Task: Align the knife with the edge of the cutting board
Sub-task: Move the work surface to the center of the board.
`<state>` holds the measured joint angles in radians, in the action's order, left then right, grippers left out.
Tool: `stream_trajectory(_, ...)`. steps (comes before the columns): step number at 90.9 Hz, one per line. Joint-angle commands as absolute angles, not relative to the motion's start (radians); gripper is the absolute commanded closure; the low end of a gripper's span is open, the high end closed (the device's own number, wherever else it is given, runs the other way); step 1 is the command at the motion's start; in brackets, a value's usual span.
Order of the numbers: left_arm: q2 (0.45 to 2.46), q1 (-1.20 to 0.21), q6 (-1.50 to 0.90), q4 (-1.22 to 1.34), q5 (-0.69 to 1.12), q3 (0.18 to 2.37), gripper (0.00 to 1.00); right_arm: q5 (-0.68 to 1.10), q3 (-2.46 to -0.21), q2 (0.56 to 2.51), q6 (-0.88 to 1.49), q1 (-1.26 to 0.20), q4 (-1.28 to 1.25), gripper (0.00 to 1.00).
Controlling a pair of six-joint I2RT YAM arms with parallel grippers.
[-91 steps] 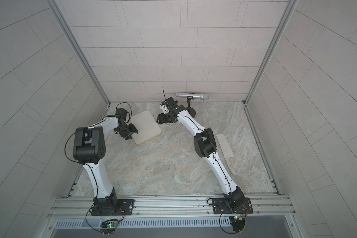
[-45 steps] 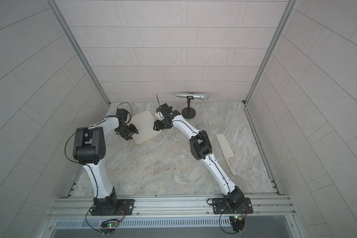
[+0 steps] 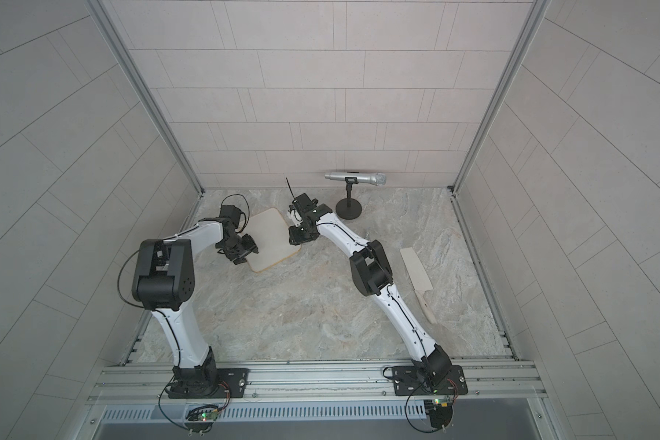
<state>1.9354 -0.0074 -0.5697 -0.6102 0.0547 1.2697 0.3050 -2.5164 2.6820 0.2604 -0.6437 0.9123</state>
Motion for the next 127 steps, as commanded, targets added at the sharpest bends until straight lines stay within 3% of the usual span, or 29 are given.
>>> stream_trajectory(1, 1.951, -0.05, -0.581, -0.659, 0.127, 1.175, 0.47, 0.321, -2.414, 2.632, 0.261, -0.701, 0.98, 0.68)
stream_trajectory(26, 1.807, -0.136, -0.606, -0.603, 0.13, 0.978, 0.47, 0.284, -2.109, 2.454, 0.267, -0.726, 0.905, 0.75)
stream_trajectory(68, 1.585, -0.356, -0.716, -0.489, 0.146, 0.698, 0.47, 0.316, -1.422, 2.078, 0.33, -0.735, 0.576, 0.76)
stream_trajectory(98, 1.513, -0.528, -0.857, -0.403, 0.128, 0.588, 0.47, 0.356, -1.272, 1.991, 0.332, -0.715, 0.512, 0.75)
stream_trajectory(112, 1.455, -0.557, -0.878, -0.415, 0.116, 0.578, 0.46, 0.389, -1.25, 1.947, 0.33, -0.681, 0.505, 0.66)
stream_trajectory(127, 1.352, -0.554, -0.848, -0.539, 0.042, 0.635, 0.37, 0.451, -1.232, 1.864, 0.328, -0.64, 0.507, 0.58)
